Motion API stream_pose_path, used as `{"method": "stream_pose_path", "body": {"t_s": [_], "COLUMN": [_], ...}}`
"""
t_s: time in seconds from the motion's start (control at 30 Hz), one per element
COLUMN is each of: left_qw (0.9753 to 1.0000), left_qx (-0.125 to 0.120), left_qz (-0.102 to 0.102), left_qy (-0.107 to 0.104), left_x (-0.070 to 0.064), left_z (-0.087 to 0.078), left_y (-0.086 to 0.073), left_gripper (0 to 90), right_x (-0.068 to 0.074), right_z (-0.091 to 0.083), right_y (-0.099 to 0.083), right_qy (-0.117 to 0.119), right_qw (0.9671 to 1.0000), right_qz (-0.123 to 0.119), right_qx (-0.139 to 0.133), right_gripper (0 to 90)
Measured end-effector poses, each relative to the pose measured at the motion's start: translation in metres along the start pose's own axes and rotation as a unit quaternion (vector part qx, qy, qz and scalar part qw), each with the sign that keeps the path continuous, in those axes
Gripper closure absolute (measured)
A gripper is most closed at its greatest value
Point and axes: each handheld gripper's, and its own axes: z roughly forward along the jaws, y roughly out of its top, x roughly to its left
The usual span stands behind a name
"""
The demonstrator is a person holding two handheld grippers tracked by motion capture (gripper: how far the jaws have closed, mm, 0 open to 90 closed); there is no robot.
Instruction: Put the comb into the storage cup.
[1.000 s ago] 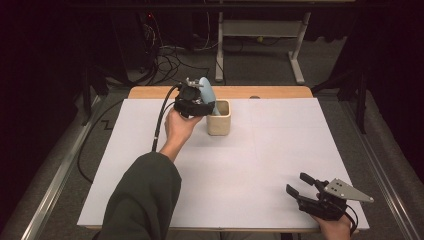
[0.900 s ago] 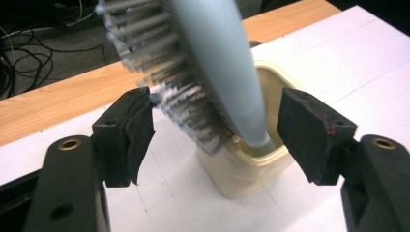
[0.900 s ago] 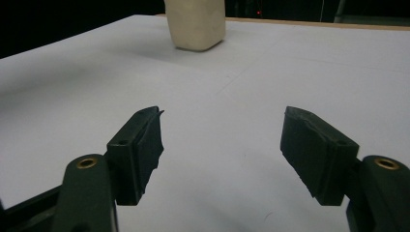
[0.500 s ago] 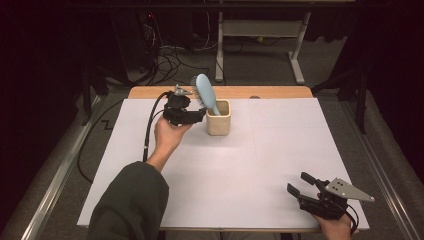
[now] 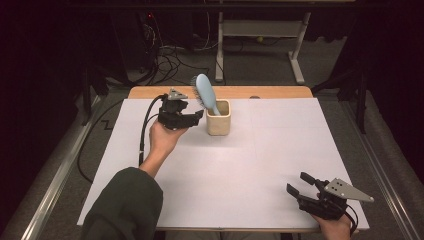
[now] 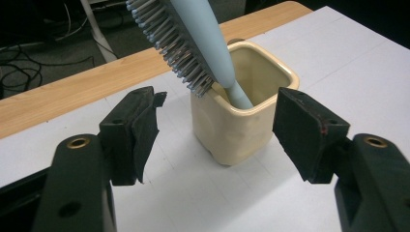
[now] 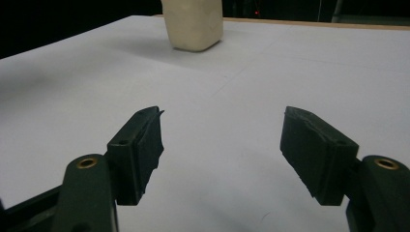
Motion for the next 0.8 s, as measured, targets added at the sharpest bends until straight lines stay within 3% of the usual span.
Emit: {"method": "stream_pose_path", "body": {"t_s": [0.47,0.73,0.8], "left_qw": [1.0000,0.9999,0.9999], "left_qx": [-0.001,0.002,0.002], "left_qz": [0.003,-0.003,-0.002], "left_qy": [-0.004,-0.010,-0.013], "left_x": [0.005,0.009,0.010], "left_z": [-0.009,-0.014,-0.014], "left_y": [-0.009,-0.021,-0.023], "left_gripper": [35.4,35.9,35.9], "right_x": [0.000,0.002,0.003], "right_z": [-0.001,-0.001,-0.003], "right_y": [0.000,0.000,0.001], "right_qy": [-0.008,-0.007,-0.014], "right_qw": [1.0000,0.9999,0.9997], "right_qz": [-0.002,-0.011,-0.018], "right_qx": [0.002,0.002,-0.009], "right_gripper": [31.4,32.2,33.1]}}
